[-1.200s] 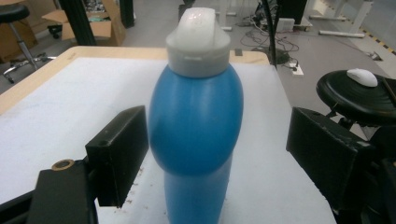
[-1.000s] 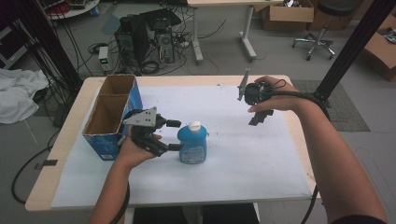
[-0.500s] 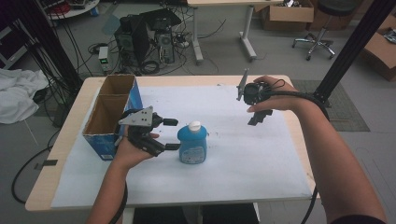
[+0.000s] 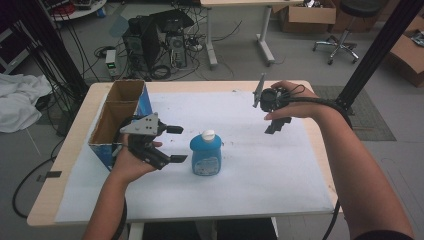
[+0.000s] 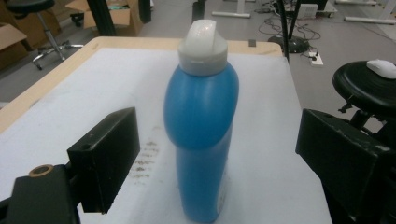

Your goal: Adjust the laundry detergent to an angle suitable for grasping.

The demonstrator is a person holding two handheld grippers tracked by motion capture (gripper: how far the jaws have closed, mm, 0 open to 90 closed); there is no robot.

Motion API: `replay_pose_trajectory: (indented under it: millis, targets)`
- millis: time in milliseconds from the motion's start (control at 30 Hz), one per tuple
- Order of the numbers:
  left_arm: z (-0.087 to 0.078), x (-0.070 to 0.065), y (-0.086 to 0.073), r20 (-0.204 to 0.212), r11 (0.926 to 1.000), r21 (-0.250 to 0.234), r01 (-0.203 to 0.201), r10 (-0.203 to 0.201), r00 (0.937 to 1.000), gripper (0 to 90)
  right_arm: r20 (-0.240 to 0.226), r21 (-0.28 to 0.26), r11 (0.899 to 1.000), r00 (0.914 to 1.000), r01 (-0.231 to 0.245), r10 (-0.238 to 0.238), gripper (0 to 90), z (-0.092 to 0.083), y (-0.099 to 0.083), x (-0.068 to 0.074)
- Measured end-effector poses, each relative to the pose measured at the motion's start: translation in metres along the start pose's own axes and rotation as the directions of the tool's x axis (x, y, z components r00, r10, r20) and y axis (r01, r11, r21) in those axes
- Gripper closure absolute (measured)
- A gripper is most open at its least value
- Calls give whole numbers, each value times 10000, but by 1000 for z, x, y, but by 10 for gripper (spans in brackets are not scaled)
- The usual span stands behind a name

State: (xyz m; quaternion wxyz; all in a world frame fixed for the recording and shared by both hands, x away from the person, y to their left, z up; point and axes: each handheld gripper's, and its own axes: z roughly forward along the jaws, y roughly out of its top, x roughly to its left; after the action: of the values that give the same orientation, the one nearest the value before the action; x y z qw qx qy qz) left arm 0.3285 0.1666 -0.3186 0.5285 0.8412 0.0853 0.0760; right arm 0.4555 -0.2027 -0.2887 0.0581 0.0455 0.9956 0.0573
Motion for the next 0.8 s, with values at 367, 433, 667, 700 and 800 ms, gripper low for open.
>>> replay_pose_trajectory:
  millis: [367,433,667,700,800]
  targets:
    - [-14,-5,10,-222,9972,742,25,-9,9998,91,85,-59,10000,9999,72,-72,159,-4,1,2]
    - [-15,-6,11,-238,9963,856,54,-34,9997,81,97,-93,9999,9999,43,-42,160,-4,0,2]
    - [-19,-6,15,-448,9926,1204,185,-132,9989,44,113,-105,9999,9999,38,-36,159,-6,-1,3]
    - [-19,-7,15,-479,9914,1296,184,-123,9988,37,124,-101,9999,9999,30,-29,159,-6,-1,3]
    - [-18,-7,17,-541,9879,1530,248,-167,9984,14,136,-118,9999,9999,29,-27,159,-7,-1,3]
